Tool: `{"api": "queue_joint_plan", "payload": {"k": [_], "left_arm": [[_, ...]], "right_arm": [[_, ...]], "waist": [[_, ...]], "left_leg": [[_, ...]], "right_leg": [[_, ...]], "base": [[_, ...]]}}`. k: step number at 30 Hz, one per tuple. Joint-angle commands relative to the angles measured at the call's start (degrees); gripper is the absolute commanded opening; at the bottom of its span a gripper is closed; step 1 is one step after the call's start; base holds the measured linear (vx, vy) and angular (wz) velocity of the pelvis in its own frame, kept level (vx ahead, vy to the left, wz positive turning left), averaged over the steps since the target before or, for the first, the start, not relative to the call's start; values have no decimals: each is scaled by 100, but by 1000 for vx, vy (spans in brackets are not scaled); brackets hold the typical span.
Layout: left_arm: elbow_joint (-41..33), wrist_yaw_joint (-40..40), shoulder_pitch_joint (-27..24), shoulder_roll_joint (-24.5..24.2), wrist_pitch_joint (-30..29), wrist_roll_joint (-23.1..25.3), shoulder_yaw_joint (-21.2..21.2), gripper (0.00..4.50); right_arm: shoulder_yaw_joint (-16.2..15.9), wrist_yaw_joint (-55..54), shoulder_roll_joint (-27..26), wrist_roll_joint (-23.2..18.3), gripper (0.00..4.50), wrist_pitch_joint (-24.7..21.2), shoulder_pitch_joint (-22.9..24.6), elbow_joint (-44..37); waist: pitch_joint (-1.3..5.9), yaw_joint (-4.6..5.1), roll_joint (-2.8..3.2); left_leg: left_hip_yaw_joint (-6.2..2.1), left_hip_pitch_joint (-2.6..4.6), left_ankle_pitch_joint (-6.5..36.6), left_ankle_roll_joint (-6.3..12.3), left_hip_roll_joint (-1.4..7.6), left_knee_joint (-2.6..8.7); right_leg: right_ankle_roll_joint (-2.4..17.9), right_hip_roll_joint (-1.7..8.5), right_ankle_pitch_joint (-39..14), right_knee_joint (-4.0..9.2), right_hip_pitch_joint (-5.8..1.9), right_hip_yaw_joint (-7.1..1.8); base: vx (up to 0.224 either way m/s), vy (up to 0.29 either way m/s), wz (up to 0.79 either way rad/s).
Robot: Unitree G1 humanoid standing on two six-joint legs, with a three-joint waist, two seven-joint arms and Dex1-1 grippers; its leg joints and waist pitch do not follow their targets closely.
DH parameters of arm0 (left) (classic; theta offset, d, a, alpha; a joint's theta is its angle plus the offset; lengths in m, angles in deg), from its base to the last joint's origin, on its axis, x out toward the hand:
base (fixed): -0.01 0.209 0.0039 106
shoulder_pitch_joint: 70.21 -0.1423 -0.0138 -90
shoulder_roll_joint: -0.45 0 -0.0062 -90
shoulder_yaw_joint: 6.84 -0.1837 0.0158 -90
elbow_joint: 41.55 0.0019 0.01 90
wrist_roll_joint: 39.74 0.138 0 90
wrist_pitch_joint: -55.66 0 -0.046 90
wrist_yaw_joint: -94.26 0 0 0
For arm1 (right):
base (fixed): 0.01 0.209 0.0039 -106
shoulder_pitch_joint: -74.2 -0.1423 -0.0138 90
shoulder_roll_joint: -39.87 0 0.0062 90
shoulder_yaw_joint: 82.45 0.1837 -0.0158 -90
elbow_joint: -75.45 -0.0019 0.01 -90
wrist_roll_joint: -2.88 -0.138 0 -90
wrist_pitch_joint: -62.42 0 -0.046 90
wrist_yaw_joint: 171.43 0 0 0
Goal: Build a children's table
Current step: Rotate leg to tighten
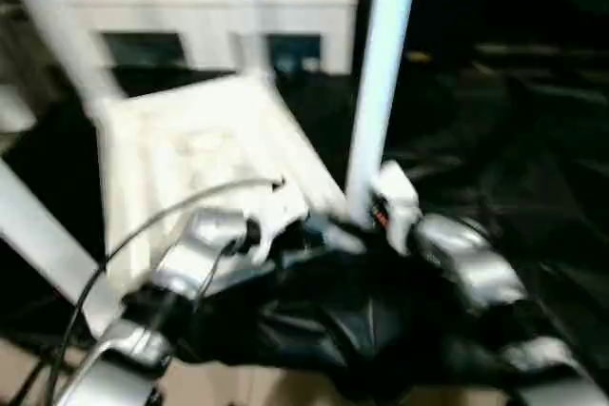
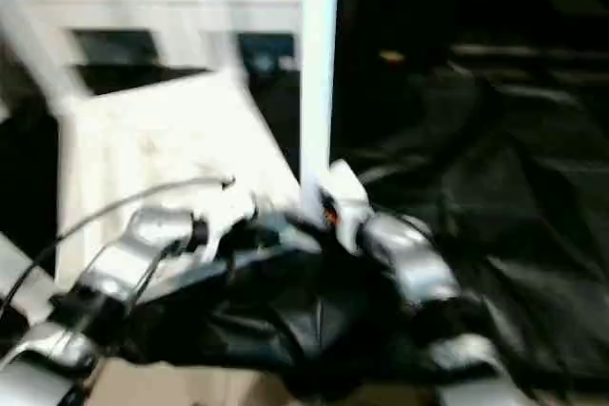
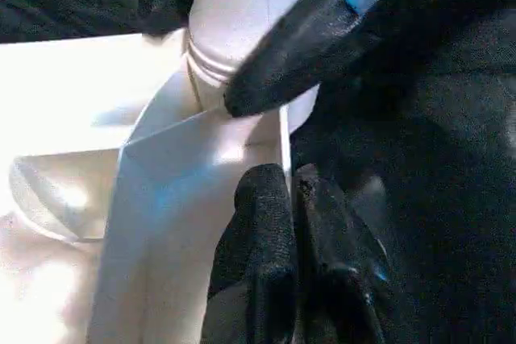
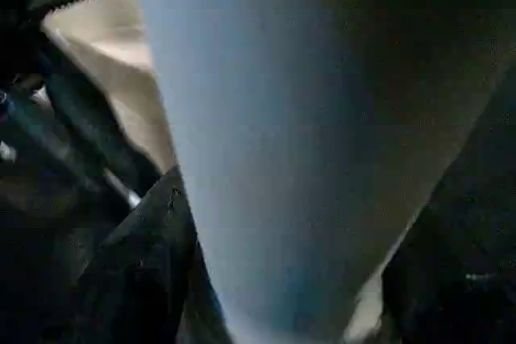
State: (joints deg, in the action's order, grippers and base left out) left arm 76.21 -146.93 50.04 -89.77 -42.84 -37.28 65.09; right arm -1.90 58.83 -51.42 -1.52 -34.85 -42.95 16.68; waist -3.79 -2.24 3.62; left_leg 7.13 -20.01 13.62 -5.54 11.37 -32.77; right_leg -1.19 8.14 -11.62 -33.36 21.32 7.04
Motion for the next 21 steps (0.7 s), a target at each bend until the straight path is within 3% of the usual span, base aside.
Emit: {"api": "queue_joint_plan", "payload": {"k": [1,2,3,4,5,6,8,10,12,16,21], "left_arm": [[4,-113,63,74,-23,12,-236,0],[-4,-74,70,71,-178,-61,-119,0],[-8,-70,70,69,-200,-71,-104,44],[-27,-52,65,58,-271,-86,-68,44],[-47,-45,58,33,-292,-70,-46,55],[-58,-51,47,13,-286,-67,-39,55],[-76,-67,14,-62,-253,-30,-55,61],[-69,-100,-21,-150,-252,-15,-69,61],[-58,-131,-29,-197,-287,-20,-74,61],[-5,-101,-9,-244,-328,10,-77,61],[-9,-210,-4,-291,-456,-74,-62,45]], "right_arm": [[-121,232,60,-21,314,-16,-78,-10],[-55,294,127,-27,314,19,-125,35],[-47,300,135,-28,316,24,-132,42],[-26,311,150,-32,316,31,-152,60],[-15,340,167,-43,316,15,-161,48],[-13,356,179,-55,316,4,-160,30],[-13,371,186,-82,316,-17,-159,1],[-24,417,167,-113,316,-17,-151,-24],[-38,457,148,-132,316,-18,-140,-45],[-68,518,113,-121,316,14,-97,-66],[-79,546,127,-122,316,5,-85,-71]], "waist": [[453,-56,-83],[471,-75,-20],[419,-55,-42],[373,-29,-77],[433,-29,-96],[454,-33,-101],[508,-22,-92],[499,-17,-110],[493,-23,-115],[468,-32,-111],[478,-32,-118]], "left_leg": [[96,-59,218,269,96,364],[170,-26,174,395,116,358],[205,-56,649,424,111,401],[225,-91,1170,374,86,417],[218,-79,1658,255,77,434],[213,-75,1562,271,82,433],[219,-165,834,415,83,386],[248,-162,745,519,67,361],[261,-164,724,563,64,355],[271,-142,976,449,76,375],[271,-145,907,412,71,368]], "right_leg": [[841,69,-2012,432,-177,-264],[1331,5,-989,341,-145,-296],[1438,-49,-1096,368,-111,-315],[1459,-75,-1414,374,-91,-332],[1321,-47,-1900,377,-133,-352],[1326,-43,-1745,370,-134,-363],[1502,-63,-626,267,-183,-377],[1592,-68,-435,258,-174,-372],[1605,-56,-510,265,-181,-373],[1497,-47,-1043,311,-165,-382],[1470,-55,-1002,296,-172,-387]], "base": [[94,-8,3],[0,0,0],[0,0,0],[0,0,0],[0,0,0],[0,0,0],[0,0,0],[0,0,0],[0,0,0],[0,0,0],[0,0,0]]}}
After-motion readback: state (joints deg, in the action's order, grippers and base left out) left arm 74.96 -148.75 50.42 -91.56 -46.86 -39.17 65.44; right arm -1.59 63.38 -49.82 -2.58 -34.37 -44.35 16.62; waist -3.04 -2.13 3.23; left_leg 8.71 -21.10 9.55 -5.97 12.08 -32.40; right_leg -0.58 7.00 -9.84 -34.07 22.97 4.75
